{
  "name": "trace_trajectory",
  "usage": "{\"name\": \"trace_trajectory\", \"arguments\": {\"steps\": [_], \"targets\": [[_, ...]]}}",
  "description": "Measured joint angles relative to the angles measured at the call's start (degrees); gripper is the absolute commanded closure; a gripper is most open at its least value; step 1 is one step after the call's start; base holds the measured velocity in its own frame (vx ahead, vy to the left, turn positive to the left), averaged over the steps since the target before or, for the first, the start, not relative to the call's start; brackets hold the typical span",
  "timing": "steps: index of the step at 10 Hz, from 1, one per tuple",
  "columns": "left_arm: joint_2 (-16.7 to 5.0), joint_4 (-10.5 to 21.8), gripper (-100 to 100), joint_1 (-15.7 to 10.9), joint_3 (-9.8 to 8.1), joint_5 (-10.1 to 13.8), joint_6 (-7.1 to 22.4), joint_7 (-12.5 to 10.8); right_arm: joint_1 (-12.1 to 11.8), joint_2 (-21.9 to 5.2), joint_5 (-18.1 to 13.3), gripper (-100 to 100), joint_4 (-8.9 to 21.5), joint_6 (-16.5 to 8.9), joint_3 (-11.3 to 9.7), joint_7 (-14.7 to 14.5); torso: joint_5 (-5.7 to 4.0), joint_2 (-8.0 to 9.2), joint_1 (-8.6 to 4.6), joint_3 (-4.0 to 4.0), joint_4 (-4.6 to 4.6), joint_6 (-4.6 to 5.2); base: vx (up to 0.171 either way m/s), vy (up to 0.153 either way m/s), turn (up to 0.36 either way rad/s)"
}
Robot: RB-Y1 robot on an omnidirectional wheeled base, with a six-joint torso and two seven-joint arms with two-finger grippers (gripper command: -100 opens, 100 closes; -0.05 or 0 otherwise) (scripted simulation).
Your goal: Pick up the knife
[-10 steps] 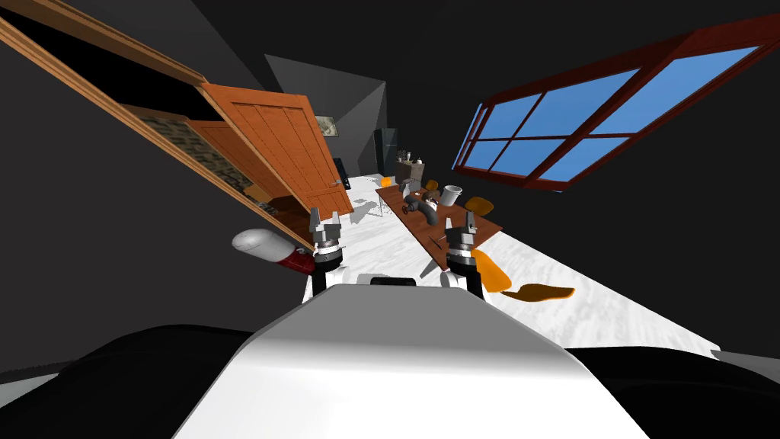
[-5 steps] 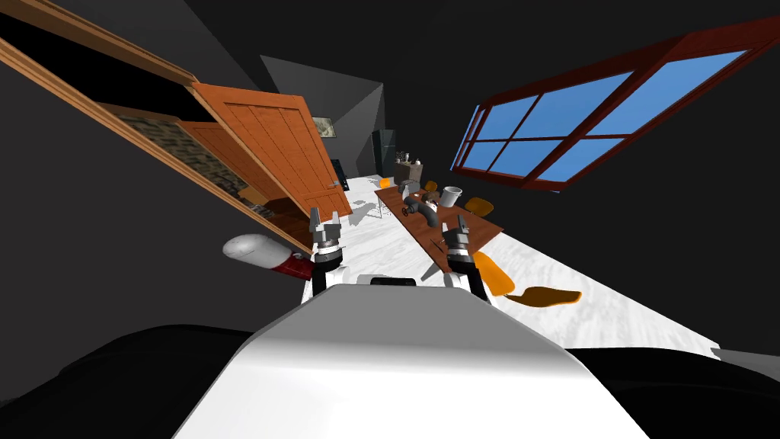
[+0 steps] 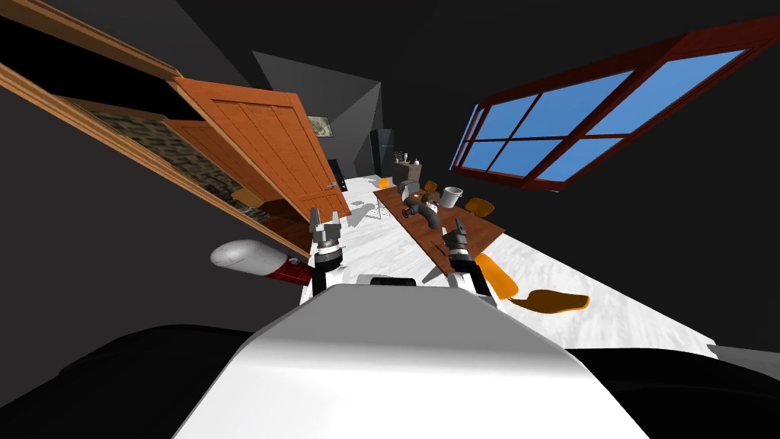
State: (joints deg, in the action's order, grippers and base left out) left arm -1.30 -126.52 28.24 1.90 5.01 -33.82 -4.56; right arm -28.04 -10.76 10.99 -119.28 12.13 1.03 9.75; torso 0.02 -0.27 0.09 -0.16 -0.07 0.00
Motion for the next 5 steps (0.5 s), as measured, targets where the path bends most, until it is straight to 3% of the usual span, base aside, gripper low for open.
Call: {"name": "trace_trajectory", "arguments": {"steps": [5], "targets": [[0.00,0.00,0,0.00,0.00,0.00,0.00,0.00,1.67,-2.77,4.03,-100,2.94,-8.09,2.31,1.58,0.00,-0.07,0.00,-0.03,-0.01,0.00,0.077,0.028,-0.034]]}}
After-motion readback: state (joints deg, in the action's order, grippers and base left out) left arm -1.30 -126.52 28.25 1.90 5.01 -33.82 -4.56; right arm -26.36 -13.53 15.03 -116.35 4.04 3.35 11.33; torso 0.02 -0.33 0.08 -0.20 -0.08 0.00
